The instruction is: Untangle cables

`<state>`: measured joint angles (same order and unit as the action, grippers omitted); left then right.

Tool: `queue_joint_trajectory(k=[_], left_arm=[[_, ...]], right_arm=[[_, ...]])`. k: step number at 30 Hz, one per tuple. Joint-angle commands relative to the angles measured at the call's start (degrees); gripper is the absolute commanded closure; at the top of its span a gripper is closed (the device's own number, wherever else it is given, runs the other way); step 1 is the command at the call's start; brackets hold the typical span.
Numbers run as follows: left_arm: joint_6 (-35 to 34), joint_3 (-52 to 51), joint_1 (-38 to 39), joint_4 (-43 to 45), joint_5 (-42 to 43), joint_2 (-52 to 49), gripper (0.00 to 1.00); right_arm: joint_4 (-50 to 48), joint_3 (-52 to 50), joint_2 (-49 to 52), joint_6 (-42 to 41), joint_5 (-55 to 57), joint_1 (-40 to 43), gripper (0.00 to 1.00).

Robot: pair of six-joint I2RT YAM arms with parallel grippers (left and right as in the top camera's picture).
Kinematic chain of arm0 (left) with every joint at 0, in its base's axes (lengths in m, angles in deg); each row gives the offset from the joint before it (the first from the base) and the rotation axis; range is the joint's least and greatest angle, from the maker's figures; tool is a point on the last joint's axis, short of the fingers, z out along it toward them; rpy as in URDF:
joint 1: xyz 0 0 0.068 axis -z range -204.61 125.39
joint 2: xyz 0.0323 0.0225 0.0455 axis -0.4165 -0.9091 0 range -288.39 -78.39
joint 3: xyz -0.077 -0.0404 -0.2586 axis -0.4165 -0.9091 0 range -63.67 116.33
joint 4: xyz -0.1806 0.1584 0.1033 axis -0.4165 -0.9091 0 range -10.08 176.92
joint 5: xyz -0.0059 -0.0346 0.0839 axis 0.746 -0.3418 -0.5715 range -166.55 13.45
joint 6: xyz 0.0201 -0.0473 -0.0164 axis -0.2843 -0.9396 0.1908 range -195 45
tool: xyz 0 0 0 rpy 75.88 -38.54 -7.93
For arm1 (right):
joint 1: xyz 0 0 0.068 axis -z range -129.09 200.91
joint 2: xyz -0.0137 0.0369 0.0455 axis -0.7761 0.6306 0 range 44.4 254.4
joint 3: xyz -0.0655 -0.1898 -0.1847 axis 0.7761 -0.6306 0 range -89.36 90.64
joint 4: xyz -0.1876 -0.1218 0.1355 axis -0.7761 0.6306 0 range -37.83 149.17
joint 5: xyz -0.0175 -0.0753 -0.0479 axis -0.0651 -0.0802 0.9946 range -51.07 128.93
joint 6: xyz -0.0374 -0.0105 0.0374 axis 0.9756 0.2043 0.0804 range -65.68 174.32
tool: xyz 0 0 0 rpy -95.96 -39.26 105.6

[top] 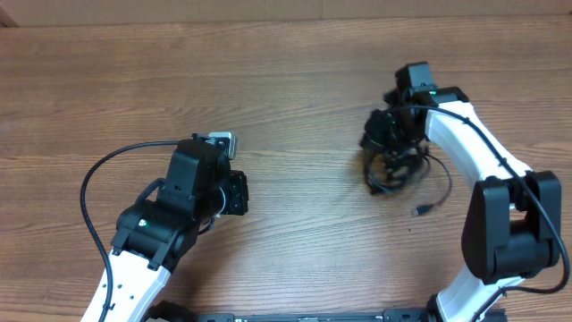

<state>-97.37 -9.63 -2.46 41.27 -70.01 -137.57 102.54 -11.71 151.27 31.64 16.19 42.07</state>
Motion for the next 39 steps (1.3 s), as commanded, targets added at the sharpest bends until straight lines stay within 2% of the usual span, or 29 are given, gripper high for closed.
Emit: queue_joint_trajectory(k=[1, 10, 14, 20, 22, 24, 26, 29, 30, 32, 33, 36, 39], left_arm=[[-0.83, 0.46, 0.37, 0.00, -0.98, 0.02, 0.87], [-1.01, 0.46, 0.37, -0.55, -0.74, 0.04, 0.87], [-1.01, 0.44, 0.37, -1.51, -0.74, 0.02, 0.87], [-0.98, 0.46, 0.37, -1.88, -0.79, 0.02, 0.85], [-0.98, 0.44, 0.37, -1.66, -0.79, 0.02, 0.76], [-0.98, 0.46, 0.37, -1.09, -0.76, 0.02, 0.51], [-0.98, 0.46, 0.37, -0.46, -0.72, 0.02, 0.36], [-0.98, 0.46, 0.37, -0.26, -0.50, 0.02, 0.28], [-0.98, 0.44, 0.37, -0.39, -0.50, 0.02, 0.28], [-0.98, 0.46, 0.37, -0.76, -0.44, 0.02, 0.25], [-0.98, 0.44, 0.37, -0.90, -0.33, 0.02, 0.24], [-0.92, 0.46, 0.37, -1.07, 0.55, 0.02, 0.22], [-1.01, 0.46, 0.37, -0.83, 1.09, 0.02, 0.21]], right_arm=[[-1.81, 5.05, -6.43, 4.79, -10.45, -4.46, 0.96], [-0.72, 20.94, -10.34, 3.96, -10.36, -16.52, 0.96], [0.35, 26.75, -10.34, -1.18, -10.43, -18.16, 0.96], [6.75, 30.88, -10.34, -0.13, -10.43, -19.06, 0.96], [9.20, 31.15, -10.34, 1.49, -10.38, -19.76, 0.96], [11.58, 31.15, -10.34, 3.21, -10.34, -20.50, 0.96], [13.25, 31.15, -10.34, 3.69, -9.22, -21.16, 0.96], [15.37, 31.15, -10.34, 3.72, -5.51, -21.68, 0.96], [16.50, 31.15, -10.34, 3.69, -3.54, -21.68, 0.90], [19.85, 31.12, -10.32, 3.67, 2.54, -21.68, 0.61], [21.53, 31.10, -10.32, 3.67, 5.49, -21.68, 0.54], [26.51, 31.06, -10.32, 3.63, 12.17, -21.51, 0.51], [30.73, 31.04, -10.32, 1.97, 14.03, -21.51, 0.50]])
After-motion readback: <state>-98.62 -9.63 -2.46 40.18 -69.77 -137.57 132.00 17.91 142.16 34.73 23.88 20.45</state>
